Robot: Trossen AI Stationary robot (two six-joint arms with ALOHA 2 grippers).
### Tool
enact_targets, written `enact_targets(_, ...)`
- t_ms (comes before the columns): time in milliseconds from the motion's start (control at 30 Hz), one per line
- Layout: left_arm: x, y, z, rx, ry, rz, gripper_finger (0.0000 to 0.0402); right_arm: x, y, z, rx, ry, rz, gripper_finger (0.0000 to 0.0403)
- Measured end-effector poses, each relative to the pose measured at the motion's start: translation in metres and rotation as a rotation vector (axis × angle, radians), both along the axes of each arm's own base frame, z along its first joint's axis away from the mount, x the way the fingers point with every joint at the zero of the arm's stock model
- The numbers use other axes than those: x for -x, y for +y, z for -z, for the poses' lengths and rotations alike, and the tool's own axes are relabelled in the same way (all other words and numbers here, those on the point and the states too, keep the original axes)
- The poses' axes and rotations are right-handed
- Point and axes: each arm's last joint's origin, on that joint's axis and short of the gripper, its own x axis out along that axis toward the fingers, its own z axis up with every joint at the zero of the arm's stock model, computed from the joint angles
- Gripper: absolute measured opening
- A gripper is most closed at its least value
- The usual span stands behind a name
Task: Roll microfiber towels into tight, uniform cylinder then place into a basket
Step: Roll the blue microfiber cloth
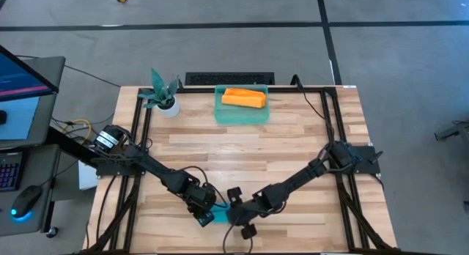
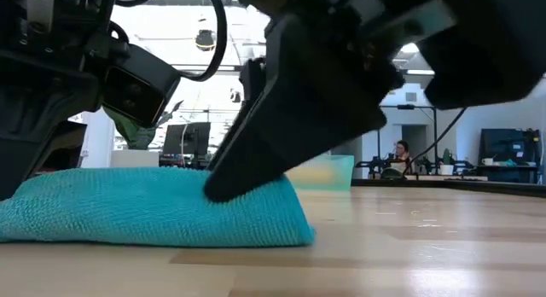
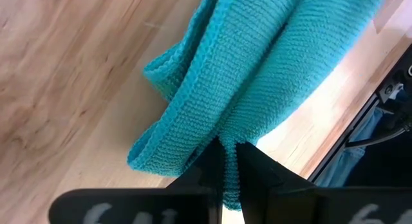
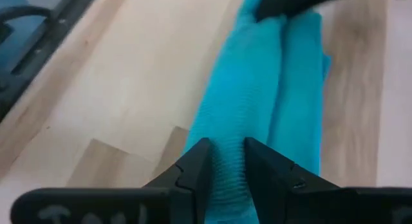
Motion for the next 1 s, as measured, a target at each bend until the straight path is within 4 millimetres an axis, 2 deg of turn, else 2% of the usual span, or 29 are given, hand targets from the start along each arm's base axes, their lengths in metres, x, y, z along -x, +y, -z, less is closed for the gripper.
enact_targets(333, 0.000, 0.000, 0.000, 0.002, -0.002, 0.000, 0.0020, -0.001, -0.010, 0.008, -0.016, 0.076, 0.086, 0.0114)
enact_targets(533, 0.000, 0.000, 0.000, 0.002, -0.001, 0.002, 0.0065, -0.004, -0.015, 0.025, -0.024, 0.122, 0.125, 0.0091)
enact_targets(733, 0.000, 0.000, 0.000, -0.004, -0.021, 0.044, 0.0115, -0.004, -0.016, 0.026, -0.025, 0.129, 0.126, 0.0075)
enact_targets(1000, 0.002, -0.003, -0.002, -0.050, -0.087, 0.145, 0.0125, -0.004, -0.016, 0.025, -0.032, 0.129, 0.135, 0.0074)
